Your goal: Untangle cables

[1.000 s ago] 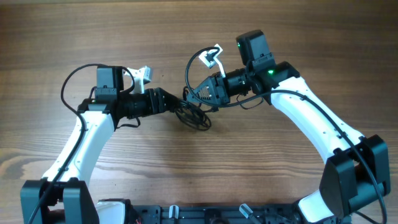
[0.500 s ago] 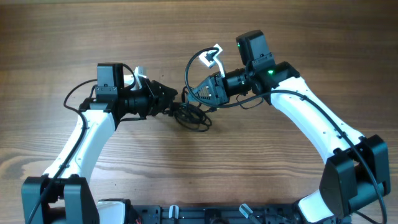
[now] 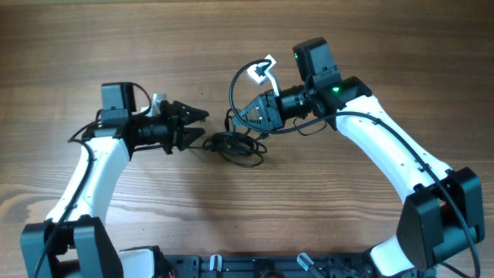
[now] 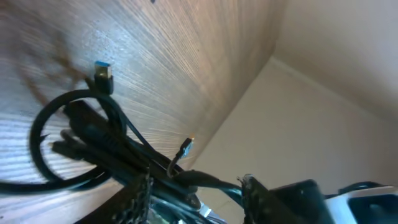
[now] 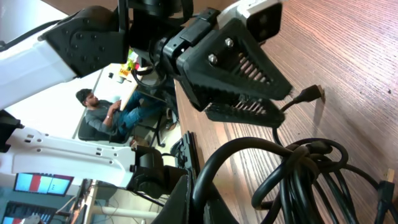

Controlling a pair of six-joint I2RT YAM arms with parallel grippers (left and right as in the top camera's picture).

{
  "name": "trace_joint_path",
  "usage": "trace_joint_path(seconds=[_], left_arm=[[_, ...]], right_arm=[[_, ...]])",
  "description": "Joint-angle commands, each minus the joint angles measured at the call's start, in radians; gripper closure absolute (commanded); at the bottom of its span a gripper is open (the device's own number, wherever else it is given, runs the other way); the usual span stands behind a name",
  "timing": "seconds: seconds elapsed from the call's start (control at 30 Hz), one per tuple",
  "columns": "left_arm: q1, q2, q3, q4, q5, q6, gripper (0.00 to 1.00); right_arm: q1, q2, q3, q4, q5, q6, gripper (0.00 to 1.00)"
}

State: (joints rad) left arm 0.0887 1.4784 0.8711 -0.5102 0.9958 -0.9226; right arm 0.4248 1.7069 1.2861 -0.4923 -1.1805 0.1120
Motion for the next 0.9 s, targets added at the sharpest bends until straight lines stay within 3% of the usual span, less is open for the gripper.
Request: trace_joint_path(seconds=[0.0, 0.27, 0.33, 0.5, 0.63, 0.67, 0.73, 0.87], left_arm=[[0.008, 0.003, 0.013, -0.067, 0.043, -0.009, 0.44], [-0.056, 0.003, 0.013, -0.116, 0.004, -0.063, 0.53], [-0.088, 0.010, 0.013, -0.115, -0.097, -0.100, 0.58], [-0.093, 0.013, 0.013, -0.085, -0.108, -0.141, 0.67], [-0.093, 0.013, 0.013, -0.085, -0.120, -0.140, 0.68], [-0.093, 0.013, 0.012, -0.086, -0.132, -0.140, 0.61], [-0.093, 0.014, 0.012, -0.086, -0.153, -0.140, 0.59], [-0.095, 0.026, 0.012, -0.086, -0.156, -0.140, 0.61]], right_arm=[[0.004, -0.011, 0.008, 0.005, -0.013, -0.004, 0.96], [0.004, -0.011, 0.008, 0.004, 0.003, -0.003, 0.96], [0.004, -0.011, 0.008, 0.004, 0.002, -0.003, 0.96], [0.004, -0.011, 0.008, 0.004, 0.003, -0.004, 0.96], [0.004, -0.011, 0.008, 0.000, 0.003, -0.004, 0.96], [0.004, -0.011, 0.008, 0.001, 0.003, -0.004, 0.96], [0.004, -0.011, 0.008, 0.000, 0.003, -0.004, 0.96], [0.004, -0.011, 0.008, 0.000, 0.003, -0.004, 0.96]])
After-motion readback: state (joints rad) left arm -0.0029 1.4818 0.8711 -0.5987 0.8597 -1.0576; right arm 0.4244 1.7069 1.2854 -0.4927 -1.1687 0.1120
